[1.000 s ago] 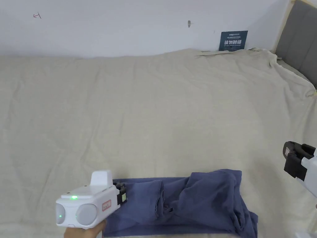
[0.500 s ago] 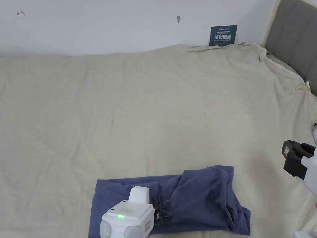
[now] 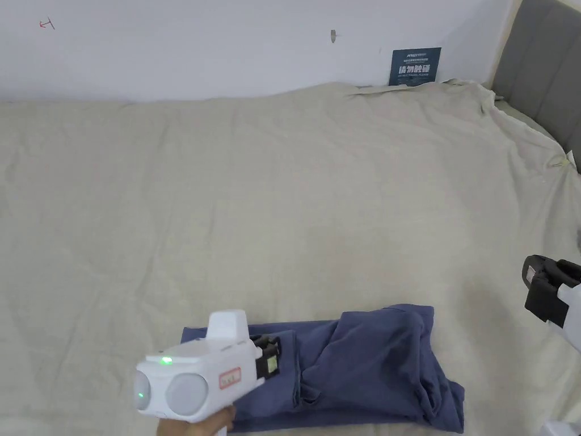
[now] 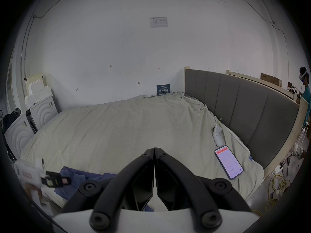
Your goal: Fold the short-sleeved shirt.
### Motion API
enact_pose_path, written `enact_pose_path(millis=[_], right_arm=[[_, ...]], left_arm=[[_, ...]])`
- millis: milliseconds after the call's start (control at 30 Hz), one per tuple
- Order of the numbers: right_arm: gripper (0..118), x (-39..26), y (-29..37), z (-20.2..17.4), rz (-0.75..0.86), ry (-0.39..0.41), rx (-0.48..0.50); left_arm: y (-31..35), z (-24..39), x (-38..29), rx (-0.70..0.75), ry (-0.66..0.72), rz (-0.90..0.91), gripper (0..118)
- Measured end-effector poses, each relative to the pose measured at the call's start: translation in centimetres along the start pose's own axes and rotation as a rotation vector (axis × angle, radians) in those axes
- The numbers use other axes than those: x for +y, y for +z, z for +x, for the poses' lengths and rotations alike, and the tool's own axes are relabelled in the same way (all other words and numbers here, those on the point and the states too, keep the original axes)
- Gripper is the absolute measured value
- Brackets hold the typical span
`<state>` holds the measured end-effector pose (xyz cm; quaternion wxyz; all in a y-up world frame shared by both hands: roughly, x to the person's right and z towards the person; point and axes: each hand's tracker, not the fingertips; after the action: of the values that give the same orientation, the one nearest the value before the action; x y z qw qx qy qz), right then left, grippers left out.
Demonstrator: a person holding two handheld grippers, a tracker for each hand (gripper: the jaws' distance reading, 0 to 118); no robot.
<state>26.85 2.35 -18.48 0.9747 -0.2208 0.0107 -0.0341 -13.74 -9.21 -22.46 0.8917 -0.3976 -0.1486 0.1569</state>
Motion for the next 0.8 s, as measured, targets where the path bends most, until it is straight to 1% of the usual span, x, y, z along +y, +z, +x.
enact_pose_path(millis=[133,333,367,433,467,533,600,633,667,700,800], right_arm=[[0,0.0,-0.2,-0.6,0.0,0.003,0.007],[0,0.3,-0.4,-1.4,0.001,0.009,0.021],[0,0.3,-0.4,-1.5,0.002,0.01,0.022],[0,0.4,-0.5,-1.8,0.002,0.01,0.027],[0,0.4,-0.6,-1.8,0.001,0.011,0.028],[0,0.4,-0.7,-2.1,-0.001,0.015,0.03],[0,0.4,-0.8,-2.2,-0.006,0.02,0.032],[0,0.4,-0.8,-2.3,-0.008,0.021,0.033],[0,0.4,-0.8,-2.3,-0.011,0.023,0.034],[0,0.4,-0.8,-2.3,-0.013,0.025,0.034],[0,0.4,-0.9,-2.4,-0.019,0.025,0.034]], left_arm=[[3.3,-3.2,2.9,-0.041,0.038,-0.002,0],[6.2,-8.8,4.8,-0.009,0.079,-0.027,0],[6.3,-9.5,4.8,0.005,0.085,-0.044,2],[6.3,-11.3,4.6,0.036,0.108,-0.091,12],[6.2,-12.1,4.4,0.032,0.12,-0.098,21],[5.7,-13.8,3.6,0.026,0.176,-0.117,60],[5.0,-14.7,2.6,0.009,0.213,-0.154,89],[4.7,-15.2,2.1,-0.001,0.229,-0.154,95],[4.4,-15.6,1.5,-0.008,0.242,-0.148,98],[3.7,-16.8,0.9,-0.023,0.252,-0.155,98],[2.3,-17.6,-0.2,-0.049,0.281,-0.199,98]])
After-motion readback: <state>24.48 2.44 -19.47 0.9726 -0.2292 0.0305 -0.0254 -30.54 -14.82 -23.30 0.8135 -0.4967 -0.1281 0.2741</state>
